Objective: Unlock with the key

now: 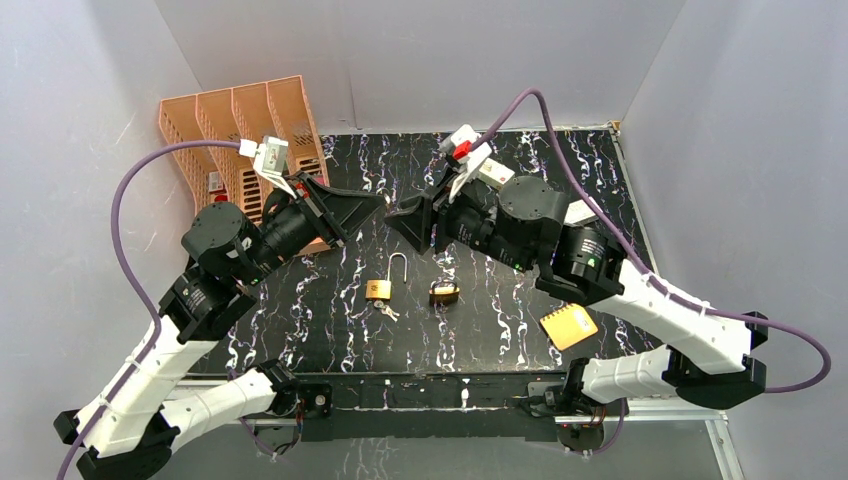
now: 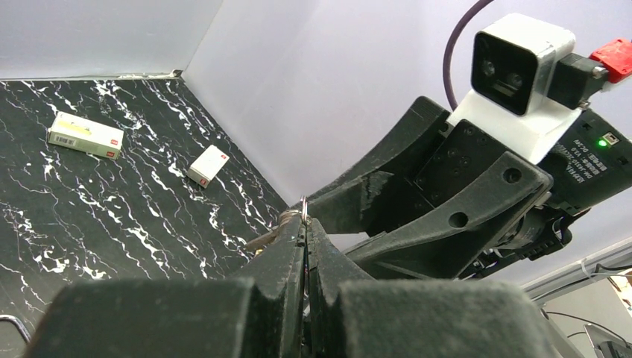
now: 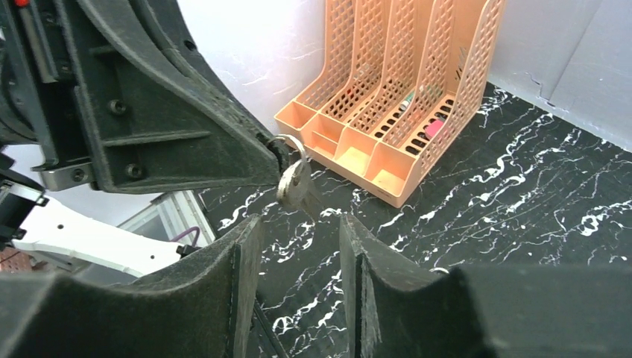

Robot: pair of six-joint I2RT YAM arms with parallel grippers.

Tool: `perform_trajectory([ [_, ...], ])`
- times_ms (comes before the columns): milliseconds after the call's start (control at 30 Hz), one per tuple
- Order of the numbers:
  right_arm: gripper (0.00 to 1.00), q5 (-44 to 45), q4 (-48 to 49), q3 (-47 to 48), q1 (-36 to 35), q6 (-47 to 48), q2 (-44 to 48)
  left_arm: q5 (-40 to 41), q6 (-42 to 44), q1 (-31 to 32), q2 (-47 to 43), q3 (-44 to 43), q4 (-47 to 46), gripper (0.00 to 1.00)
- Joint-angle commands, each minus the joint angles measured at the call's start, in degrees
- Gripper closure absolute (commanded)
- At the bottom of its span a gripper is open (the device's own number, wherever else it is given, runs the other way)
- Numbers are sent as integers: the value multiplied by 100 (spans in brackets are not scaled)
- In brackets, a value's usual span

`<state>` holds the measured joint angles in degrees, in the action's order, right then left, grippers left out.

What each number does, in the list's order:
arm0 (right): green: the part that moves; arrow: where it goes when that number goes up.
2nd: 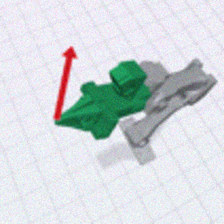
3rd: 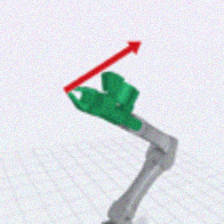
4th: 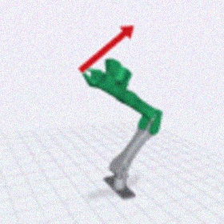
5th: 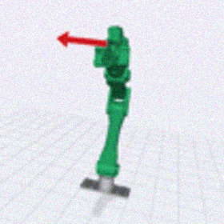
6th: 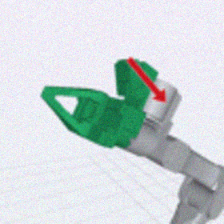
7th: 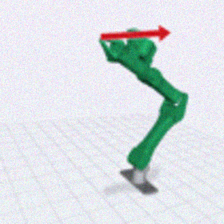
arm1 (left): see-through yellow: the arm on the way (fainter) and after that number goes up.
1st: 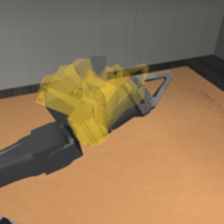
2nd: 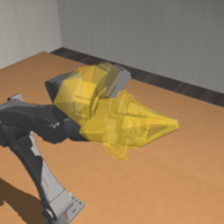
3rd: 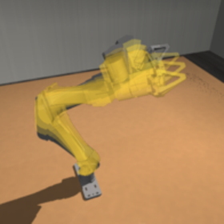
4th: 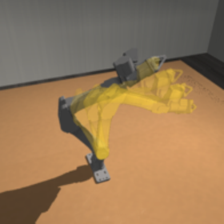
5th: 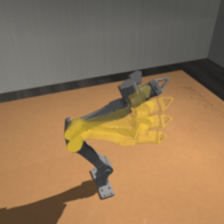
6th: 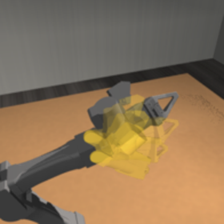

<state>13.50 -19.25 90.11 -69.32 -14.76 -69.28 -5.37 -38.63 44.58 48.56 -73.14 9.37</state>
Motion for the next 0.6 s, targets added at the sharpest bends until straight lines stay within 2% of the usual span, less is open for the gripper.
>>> perform_trajectory([
  [0,48,165,301,187,65,61,-67,-49,-10,-18,-44,-248,-58,100],
  [300,50,-121,718,97,162,147,-124,-138,-13,-19,-35,-270,-64,100],
  [567,64,-548,851,131,174,198,-172,-110,46,-19,-13,-284,-69,100],
])
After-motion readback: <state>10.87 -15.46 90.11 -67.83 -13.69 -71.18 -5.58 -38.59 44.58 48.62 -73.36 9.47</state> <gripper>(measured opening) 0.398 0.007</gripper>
